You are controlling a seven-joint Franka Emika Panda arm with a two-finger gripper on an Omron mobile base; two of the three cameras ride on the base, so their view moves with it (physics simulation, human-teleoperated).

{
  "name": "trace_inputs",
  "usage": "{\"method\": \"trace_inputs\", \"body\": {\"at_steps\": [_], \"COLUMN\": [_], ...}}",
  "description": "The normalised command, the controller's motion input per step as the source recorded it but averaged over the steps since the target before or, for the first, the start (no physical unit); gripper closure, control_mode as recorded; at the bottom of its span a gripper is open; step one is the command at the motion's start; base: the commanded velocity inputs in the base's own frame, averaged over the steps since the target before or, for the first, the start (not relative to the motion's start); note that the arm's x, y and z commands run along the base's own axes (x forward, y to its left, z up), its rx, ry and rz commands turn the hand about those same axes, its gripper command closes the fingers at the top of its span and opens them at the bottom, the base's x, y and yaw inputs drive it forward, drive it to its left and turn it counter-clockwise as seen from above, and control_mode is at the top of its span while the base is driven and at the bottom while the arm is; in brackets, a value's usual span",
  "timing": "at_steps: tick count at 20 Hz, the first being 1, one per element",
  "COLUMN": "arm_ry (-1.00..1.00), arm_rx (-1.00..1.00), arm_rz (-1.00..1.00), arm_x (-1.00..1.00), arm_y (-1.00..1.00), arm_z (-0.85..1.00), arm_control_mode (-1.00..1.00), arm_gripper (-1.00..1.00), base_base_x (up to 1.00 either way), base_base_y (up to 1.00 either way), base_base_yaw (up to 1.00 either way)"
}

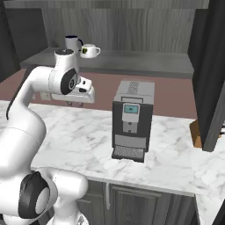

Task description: Pick the mug on the counter and place it in the cabinet with the handle facing the right, like the mugs already inside.

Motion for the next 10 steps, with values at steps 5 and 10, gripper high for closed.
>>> {"method": "trace_inputs", "body": {"at_steps": [5,10], "arm_ry": [0.0,0.0], "arm_rx": [0.0,0.03], "arm_rz": [-0.05,-0.07], "arm_x": [0.05,0.0], "arm_y": [0.41,0.59], "arm_z": [-0.11,-0.38], "arm_control_mode": [-1.0,-1.0], "arm_gripper": [-1.0,-1.0], "base_base_x": [0.0,0.0], "base_base_y": [0.0,0.0], "base_base_yaw": [0.0,0.0]}}
